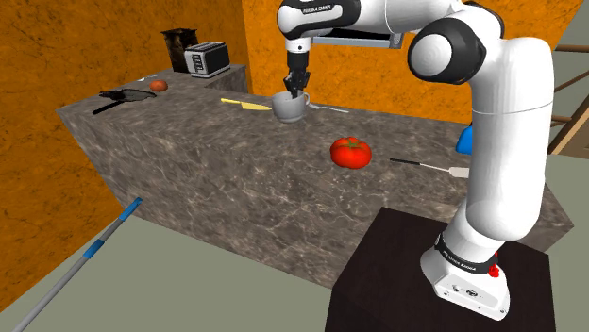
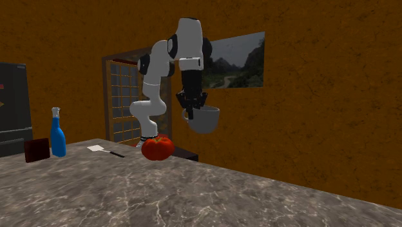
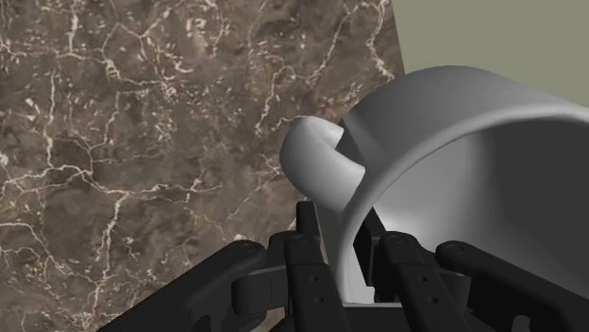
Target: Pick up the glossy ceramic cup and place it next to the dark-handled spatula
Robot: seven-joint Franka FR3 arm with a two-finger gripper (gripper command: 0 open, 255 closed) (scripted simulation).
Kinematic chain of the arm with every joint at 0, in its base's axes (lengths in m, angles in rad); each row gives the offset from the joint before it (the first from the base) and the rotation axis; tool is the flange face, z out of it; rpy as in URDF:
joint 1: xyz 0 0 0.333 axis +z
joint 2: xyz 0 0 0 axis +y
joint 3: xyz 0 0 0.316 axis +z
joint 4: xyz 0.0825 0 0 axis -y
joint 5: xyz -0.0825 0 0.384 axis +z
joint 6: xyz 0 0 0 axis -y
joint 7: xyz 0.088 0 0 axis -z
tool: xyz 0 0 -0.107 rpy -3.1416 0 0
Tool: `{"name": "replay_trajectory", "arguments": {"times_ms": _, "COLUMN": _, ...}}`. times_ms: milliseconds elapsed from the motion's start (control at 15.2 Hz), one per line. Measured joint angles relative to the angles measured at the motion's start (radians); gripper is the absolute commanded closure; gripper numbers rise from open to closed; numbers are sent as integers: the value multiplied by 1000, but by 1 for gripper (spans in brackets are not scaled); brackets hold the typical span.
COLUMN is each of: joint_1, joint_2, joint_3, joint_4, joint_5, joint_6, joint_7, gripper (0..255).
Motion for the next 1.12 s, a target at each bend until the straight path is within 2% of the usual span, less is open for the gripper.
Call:
{"name": "replay_trajectory", "arguments": {"times_ms": 132, "joint_1": -1, "joint_2": 2, "joint_3": 0, "joint_4": 24, "joint_5": 0, "joint_6": -22, "joint_7": 1, "gripper": 255}}
{"name": "replay_trajectory", "arguments": {"times_ms": 198, "joint_1": -2, "joint_2": -18, "joint_3": -2, "joint_4": 2, "joint_5": -2, "joint_6": -20, "joint_7": -3, "gripper": 255}}
{"name": "replay_trajectory", "arguments": {"times_ms": 594, "joint_1": -17, "joint_2": -242, "joint_3": -25, "joint_4": -311, "joint_5": -28, "joint_6": 68, "joint_7": -50, "gripper": 255}}
{"name": "replay_trajectory", "arguments": {"times_ms": 1122, "joint_1": -56, "joint_2": -533, "joint_3": -66, "joint_4": -651, "joint_5": -82, "joint_6": 120, "joint_7": -117, "gripper": 255}}
